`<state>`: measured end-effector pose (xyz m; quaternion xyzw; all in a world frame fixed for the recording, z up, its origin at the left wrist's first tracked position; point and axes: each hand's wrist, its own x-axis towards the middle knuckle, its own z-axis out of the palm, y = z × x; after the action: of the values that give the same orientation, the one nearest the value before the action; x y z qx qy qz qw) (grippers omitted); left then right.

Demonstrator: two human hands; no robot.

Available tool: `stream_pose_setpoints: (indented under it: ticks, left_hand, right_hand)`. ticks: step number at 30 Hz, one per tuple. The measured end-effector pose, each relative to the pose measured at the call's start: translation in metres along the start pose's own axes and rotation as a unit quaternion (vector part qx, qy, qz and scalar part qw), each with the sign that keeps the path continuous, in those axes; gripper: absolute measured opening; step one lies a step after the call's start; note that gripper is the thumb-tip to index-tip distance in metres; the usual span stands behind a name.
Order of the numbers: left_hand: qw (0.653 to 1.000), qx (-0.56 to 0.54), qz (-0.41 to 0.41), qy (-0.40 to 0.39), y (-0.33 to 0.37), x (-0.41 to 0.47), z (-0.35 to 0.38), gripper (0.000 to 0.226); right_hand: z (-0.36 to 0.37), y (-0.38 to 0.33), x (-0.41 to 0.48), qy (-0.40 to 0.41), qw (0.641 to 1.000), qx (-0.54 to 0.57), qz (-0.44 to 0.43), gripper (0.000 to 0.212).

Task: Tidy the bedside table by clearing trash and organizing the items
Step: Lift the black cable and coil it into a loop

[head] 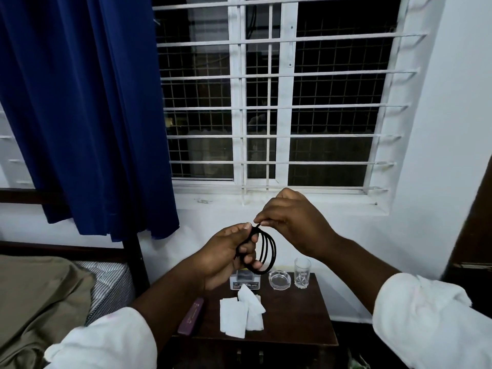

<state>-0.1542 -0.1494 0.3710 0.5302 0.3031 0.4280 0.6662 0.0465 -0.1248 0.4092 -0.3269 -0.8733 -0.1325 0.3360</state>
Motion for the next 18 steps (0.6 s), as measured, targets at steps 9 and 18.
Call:
stream_pose_setpoints:
  ticks: [9, 18]
  left_hand:
    - [1.000, -0.003, 0.011, -0.002, -0.001, 0.001, -0.007, 0.032]
    - [0.999, -0.026, 0.020, 0.004, 0.003, 0.003, 0.005, 0.031]
  right_hand:
    - [0.006, 0.012, -0.008, 0.058, 0.996, -0.026, 0.064, 0.012]
    - [0.043, -0.013, -0.019, 0.057, 0.873, 0.387, 0.292, 0.012]
